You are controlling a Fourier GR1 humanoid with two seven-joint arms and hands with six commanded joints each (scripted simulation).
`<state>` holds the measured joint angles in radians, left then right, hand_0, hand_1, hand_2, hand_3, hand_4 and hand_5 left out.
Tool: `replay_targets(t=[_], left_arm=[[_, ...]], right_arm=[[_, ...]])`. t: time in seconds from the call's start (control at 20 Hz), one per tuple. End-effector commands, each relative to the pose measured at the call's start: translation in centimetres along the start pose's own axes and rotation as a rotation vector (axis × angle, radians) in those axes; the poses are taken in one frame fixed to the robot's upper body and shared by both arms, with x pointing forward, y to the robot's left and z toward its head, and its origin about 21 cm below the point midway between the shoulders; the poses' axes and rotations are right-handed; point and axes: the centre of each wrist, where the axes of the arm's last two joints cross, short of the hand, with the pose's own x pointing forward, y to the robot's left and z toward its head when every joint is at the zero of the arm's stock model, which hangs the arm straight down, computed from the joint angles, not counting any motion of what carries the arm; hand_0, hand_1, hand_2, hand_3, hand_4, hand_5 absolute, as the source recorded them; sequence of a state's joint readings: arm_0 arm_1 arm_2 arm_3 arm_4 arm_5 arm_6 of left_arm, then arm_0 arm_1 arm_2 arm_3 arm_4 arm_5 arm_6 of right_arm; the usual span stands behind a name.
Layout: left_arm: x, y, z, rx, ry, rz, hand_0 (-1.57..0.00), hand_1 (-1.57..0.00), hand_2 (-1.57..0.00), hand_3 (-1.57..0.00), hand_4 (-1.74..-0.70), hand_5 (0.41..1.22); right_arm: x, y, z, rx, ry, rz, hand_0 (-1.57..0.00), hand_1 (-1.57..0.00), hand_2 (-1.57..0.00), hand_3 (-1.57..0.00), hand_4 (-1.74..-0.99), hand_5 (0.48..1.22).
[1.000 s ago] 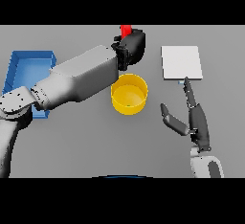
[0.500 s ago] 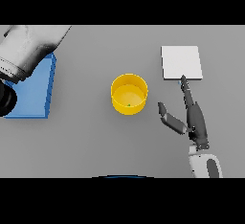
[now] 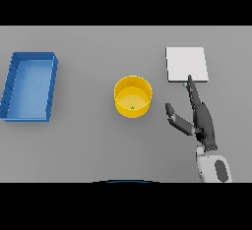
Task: Pick up the red beaker and tilt it to pour out 1 green nut into yellow bowl. Pick up the yellow bowl and place it on the metallic measuring scale.
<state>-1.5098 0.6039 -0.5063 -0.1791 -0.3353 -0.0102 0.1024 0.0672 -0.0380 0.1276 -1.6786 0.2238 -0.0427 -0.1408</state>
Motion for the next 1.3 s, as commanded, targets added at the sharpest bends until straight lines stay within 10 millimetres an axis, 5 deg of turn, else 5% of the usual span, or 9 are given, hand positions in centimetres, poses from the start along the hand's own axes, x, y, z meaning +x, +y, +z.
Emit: replay_targets(t=[0.0,0.35,0.65,1.0,1.2,1.25], left_arm=[[-1.8,-1.0,0.1,0.009,0.049,0.058,-1.57,-1.57,-1.57,-1.52,-1.74,1.221],[-10.0,-5.8,2.0,0.013,0.383,0.368,-1.57,-1.57,-1.57,-1.49,-1.74,1.221],[-12.5,-11.3,6.0,-0.003,0.498,0.539,-1.57,-1.57,-1.57,-1.38,-1.74,1.221],[-13.0,-15.2,10.8,-0.037,0.599,0.611,-1.57,-1.57,-1.57,-1.38,-1.74,1.221],[-13.3,-16.0,12.5,-0.124,0.624,0.629,-1.57,-1.57,-1.57,-1.37,-1.73,0.955],[-13.3,-16.2,12.9,-0.168,0.612,0.617,-1.57,-1.57,-1.57,-1.41,-1.66,0.888]], right_arm=[[0.4,-0.1,-0.2,0.011,-0.01,-0.009,0.0,0.0,0.0,0.0,-1.106,0.642],[0.2,0.3,0.2,0.04,-0.033,0.003,0.0,0.0,0.0,0.0,-1.181,0.687],[0.2,0.2,-0.1,0.045,-0.014,0.025,0.0,0.0,0.0,0.0,-1.202,0.709],[-0.2,0.4,0.0,0.041,-0.018,0.029,0.0,0.0,0.0,0.0,-1.186,0.687],[0.0,0.2,-0.1,0.04,-0.01,0.024,0.0,0.0,0.0,0.0,-1.168,0.679],[0.0,0.2,-0.1,0.039,-0.006,0.022,0.0,0.0,0.0,0.0,-1.165,0.678]])
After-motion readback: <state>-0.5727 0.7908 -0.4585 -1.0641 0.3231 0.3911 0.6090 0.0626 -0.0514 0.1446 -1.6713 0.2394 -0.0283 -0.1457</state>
